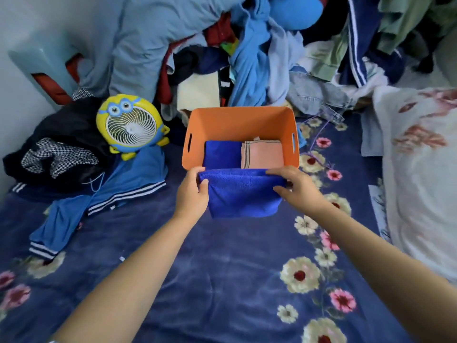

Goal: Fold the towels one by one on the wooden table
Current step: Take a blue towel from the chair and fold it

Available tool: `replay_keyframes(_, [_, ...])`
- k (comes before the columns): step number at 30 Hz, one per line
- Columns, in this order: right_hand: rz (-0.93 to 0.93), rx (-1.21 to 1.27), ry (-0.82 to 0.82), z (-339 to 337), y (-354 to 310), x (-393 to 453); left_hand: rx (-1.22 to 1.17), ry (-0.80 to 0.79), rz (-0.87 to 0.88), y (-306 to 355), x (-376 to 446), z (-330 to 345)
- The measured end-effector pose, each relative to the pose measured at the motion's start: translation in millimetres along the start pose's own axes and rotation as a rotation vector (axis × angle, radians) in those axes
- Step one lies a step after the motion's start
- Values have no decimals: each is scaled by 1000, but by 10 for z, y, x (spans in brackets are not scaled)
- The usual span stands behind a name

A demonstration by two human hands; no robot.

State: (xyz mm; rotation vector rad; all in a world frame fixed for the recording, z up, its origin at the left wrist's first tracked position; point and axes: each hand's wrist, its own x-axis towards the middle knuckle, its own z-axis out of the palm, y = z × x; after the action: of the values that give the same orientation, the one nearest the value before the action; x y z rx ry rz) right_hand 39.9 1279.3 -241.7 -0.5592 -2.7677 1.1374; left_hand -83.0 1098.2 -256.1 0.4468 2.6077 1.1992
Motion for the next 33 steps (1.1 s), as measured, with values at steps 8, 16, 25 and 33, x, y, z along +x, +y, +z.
replay_keyframes(8, [15,14,250,-65,-58,1334,79,110,112,325,1316,9])
replay_keyframes(16, [35,20,225,440,251,2302,135,111,82,-108,2300,321])
replay_keyframes(25, [174,-43,-162,1108,951,2750,577,-105,-53,-699,2649,804])
replay_keyframes(33, [260,-118,-150,1527,1457,3302,746,-224,-183,-1018,3229,1452])
